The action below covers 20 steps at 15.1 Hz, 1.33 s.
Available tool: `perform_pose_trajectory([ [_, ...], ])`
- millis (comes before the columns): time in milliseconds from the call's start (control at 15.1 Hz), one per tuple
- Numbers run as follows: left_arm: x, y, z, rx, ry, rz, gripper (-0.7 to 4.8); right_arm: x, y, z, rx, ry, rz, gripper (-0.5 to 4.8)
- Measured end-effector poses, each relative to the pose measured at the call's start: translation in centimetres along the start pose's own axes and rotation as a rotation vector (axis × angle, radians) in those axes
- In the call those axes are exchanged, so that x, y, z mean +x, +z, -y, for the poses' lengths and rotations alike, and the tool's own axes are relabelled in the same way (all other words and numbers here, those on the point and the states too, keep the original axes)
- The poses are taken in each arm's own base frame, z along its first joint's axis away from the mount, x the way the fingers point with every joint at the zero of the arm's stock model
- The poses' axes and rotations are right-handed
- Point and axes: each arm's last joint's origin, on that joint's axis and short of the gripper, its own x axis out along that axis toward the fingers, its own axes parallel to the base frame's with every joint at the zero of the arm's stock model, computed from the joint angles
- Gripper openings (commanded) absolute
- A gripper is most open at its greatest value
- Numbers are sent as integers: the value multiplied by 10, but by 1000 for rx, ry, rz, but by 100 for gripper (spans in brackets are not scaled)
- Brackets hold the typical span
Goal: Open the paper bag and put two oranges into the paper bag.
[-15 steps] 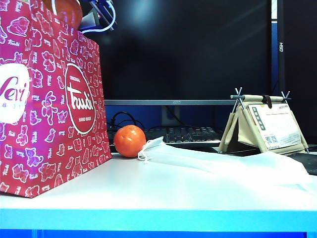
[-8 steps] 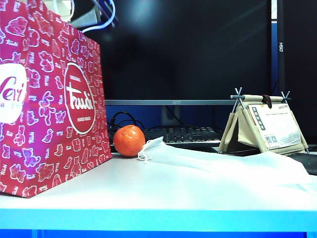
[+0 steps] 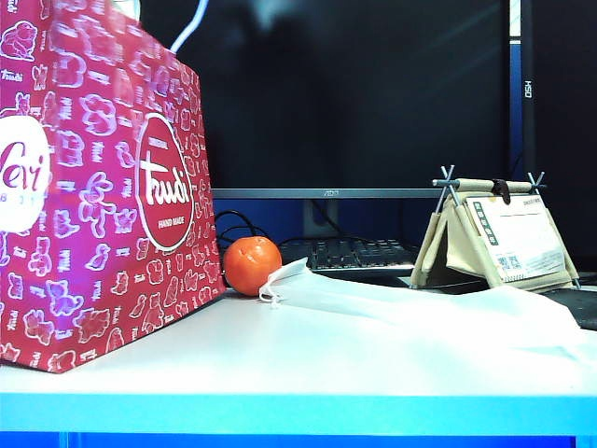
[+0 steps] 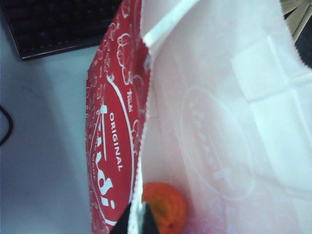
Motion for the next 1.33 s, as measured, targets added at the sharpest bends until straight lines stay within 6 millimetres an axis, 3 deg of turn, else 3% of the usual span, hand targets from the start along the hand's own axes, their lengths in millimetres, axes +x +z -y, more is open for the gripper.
perform_pose_trajectory([
  [199, 0, -1, -4, -1, 137, -36, -6, -2, -37, 48, -1, -226, -286, 427],
  [265, -1, -2, -6, -4, 201, -59, -6, 14, -70, 76, 46, -272, -422, 427],
  [398, -1, -3, -5, -5, 202, -62, -6, 48, -113, 91, 118, -152, -491, 431],
  [531, -1, -3, -5, -6, 177, -58, -6, 81, -144, 97, 176, -47, -477, 443],
  [796, -1, -3, -4, -9, 163, -59, -6, 131, -182, 108, 212, -22, -437, 476],
  [862, -1, -3, -4, -18, 151, -55, -6, 148, -203, 112, 240, -25, -456, 477],
  [1127, 0, -3, -3, -29, 141, -55, -6, 180, -254, 112, 372, 49, -551, 476],
  [1326, 0, -3, -3, -46, 113, -45, -6, 188, -269, 112, 420, 53, -579, 476],
])
